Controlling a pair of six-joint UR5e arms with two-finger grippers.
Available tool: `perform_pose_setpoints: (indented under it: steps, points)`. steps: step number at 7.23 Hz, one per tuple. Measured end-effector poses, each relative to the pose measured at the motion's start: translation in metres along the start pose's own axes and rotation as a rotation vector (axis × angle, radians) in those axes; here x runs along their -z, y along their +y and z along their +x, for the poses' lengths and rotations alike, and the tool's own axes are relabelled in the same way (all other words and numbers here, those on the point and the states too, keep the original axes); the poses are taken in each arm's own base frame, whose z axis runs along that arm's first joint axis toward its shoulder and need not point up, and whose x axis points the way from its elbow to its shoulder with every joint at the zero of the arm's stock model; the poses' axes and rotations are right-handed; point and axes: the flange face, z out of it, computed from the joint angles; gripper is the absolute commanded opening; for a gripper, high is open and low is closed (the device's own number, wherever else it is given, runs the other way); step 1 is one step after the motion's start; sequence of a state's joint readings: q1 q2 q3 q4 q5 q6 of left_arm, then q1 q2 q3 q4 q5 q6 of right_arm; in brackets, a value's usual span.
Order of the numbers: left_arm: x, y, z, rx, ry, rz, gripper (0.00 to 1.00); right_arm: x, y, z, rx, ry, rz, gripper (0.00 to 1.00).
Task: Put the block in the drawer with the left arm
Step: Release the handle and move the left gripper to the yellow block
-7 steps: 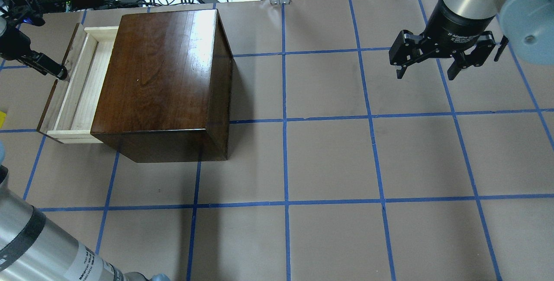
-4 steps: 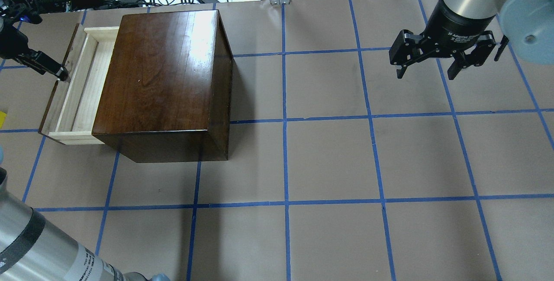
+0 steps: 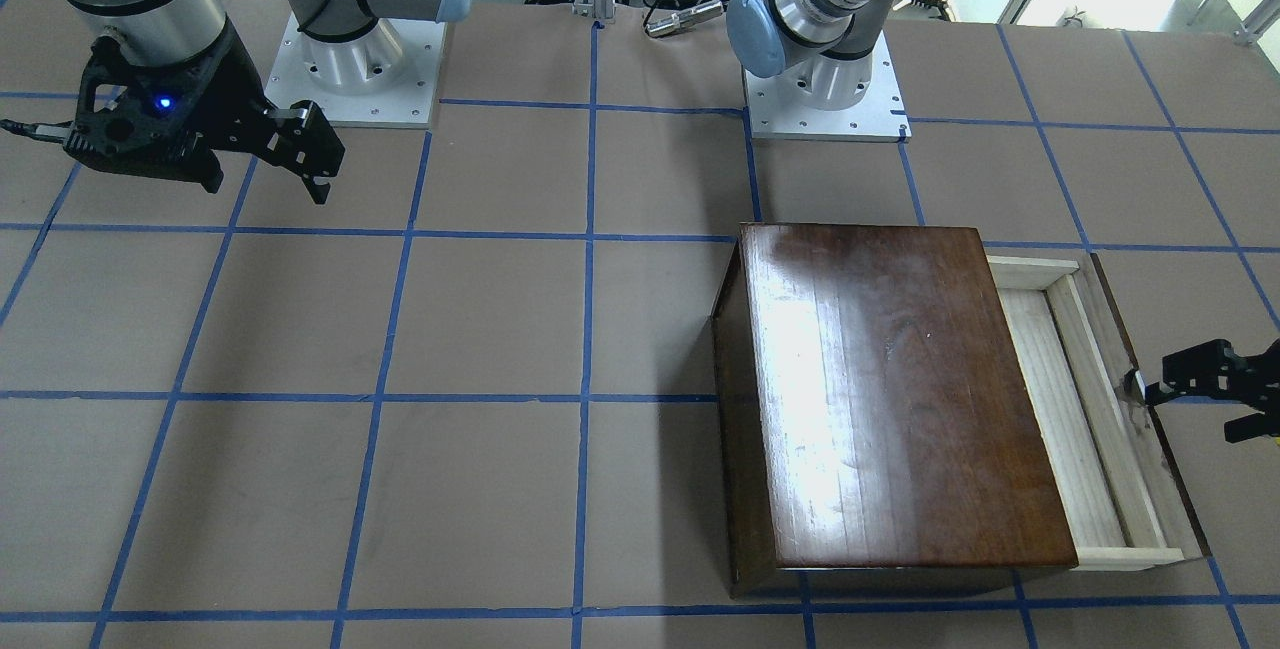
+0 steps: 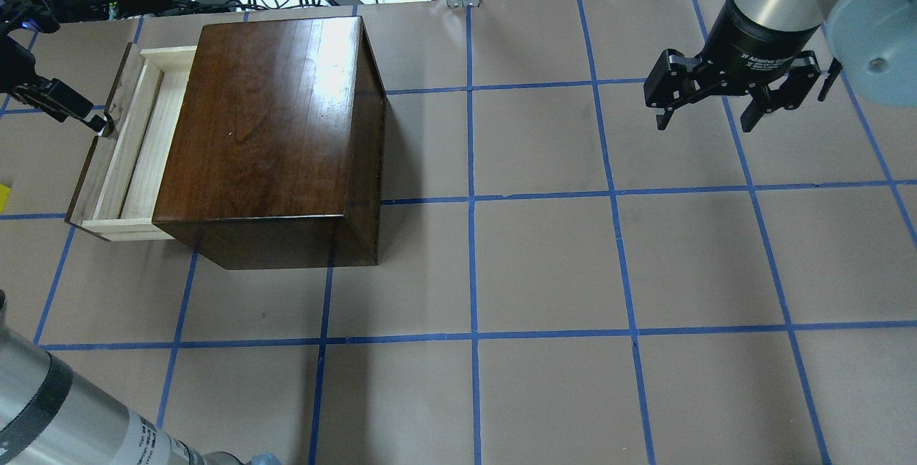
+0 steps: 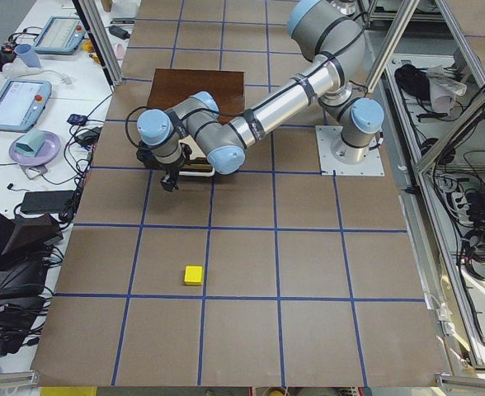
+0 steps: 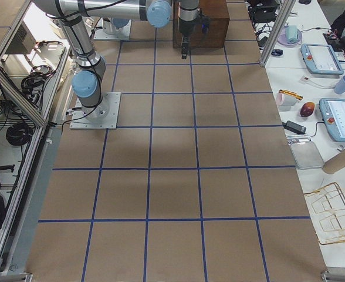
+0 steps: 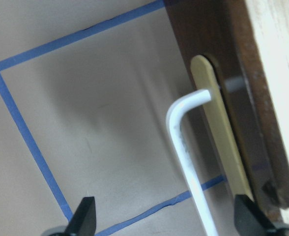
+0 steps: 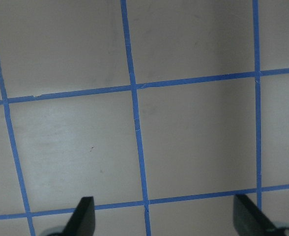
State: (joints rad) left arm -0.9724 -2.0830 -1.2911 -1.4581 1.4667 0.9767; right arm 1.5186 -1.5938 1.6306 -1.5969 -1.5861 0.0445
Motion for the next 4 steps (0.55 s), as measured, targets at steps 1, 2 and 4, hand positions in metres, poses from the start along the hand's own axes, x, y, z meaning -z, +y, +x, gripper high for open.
perform_pose_setpoints:
  steps: [1,2,4]
  points:
    - [0.015,0.013,-0.007,0.029,-0.012,0.013,1.00,0.000,0.000,0.000,0.000,0.000,0.000,1.00]
    - [0.032,0.031,-0.021,0.071,-0.033,0.032,1.00,0.000,0.000,0.000,0.000,0.000,0.000,1.00]
    - [0.055,0.052,-0.060,0.146,-0.110,0.049,1.00,0.000,0.000,0.000,0.000,0.000,0.000,1.00]
